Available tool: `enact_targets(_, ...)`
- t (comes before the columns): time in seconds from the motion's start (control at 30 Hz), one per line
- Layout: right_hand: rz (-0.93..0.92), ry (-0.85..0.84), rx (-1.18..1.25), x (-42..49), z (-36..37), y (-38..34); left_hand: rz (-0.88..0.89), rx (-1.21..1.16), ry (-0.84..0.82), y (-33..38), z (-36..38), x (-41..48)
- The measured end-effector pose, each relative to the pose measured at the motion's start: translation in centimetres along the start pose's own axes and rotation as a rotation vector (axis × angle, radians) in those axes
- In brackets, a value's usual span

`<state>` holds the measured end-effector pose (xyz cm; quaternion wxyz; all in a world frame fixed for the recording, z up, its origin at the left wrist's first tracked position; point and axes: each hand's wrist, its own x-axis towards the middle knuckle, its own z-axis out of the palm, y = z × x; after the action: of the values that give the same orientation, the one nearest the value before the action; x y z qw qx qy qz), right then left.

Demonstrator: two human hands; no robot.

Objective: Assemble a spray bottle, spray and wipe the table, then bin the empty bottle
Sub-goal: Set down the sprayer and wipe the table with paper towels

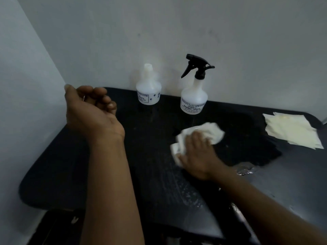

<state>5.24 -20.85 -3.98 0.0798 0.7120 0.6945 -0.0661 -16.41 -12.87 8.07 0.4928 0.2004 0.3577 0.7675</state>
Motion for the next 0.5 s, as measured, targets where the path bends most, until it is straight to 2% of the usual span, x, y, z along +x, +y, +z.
enact_targets(0.1, -0.364, 0.015, 0.059, -1.1, -0.1, -7.8, -0.017, -0.01, 0.021, -0.6, 1.3, -0.5)
enact_targets(0.2, -0.547, -0.077, 0.232, -3.8, 0.2, -11.4, -0.015, 0.045, 0.023, -0.6, 0.8, -0.3)
enact_targets(0.3, -0.473, -0.016, 0.398, -5.1, 0.6, -9.8, -0.049, 0.068, 0.036, -0.2, 0.6, 0.0)
enact_targets(0.37, -0.379, 0.07, 0.393, -4.6, 0.7, -7.3, -0.082, 0.074, 0.039, 0.0, 0.6, -0.1)
enact_targets(0.5, -0.068, 0.155, 0.347, -3.6, 0.0, -0.7, -0.152, 0.115, 0.017, 0.2, 0.5, -0.4)
